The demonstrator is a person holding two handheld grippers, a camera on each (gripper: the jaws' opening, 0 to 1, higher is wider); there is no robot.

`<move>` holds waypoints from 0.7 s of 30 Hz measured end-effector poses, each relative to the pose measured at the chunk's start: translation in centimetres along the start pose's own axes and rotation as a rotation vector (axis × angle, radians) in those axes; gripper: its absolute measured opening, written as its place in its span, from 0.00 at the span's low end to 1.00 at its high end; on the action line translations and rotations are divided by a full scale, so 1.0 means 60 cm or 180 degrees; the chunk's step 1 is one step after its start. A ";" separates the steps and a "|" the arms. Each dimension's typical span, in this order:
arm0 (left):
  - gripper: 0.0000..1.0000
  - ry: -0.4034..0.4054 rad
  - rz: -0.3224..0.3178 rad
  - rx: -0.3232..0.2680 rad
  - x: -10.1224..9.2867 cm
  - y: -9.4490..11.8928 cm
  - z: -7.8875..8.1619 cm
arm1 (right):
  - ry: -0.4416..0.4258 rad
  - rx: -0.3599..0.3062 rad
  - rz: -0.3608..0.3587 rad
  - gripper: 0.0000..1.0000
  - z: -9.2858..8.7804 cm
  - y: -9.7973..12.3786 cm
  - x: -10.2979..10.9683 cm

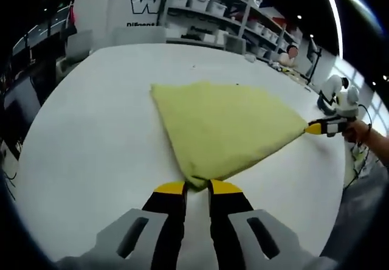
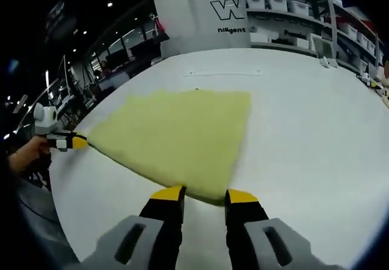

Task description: Fold the garment on the visible template until the final outline fits inside the template.

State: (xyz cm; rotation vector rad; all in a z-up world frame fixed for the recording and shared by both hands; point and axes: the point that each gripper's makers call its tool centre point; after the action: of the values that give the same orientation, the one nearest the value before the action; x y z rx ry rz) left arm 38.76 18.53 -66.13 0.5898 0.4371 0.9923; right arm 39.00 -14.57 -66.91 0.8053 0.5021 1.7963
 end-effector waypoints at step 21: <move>0.00 -0.0813 -0.0112 0.0053 0.015 0.013 0.004 | 0.0123 -0.0022 -0.0038 0.00 0.009 0.008 -0.005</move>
State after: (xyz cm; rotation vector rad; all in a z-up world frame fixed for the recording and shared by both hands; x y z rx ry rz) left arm 38.81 19.57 -65.51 0.7115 0.2285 0.8669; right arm 39.14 -15.03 -66.33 0.7627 0.5247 1.8045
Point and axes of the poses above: the point that each gripper's makers call its tool centre point, and the gripper's own axes: y roughly backward along the fingers, x roughly to its left, z roughly out of its top, and after that the axes turned 9 degrees about -y, right-handed
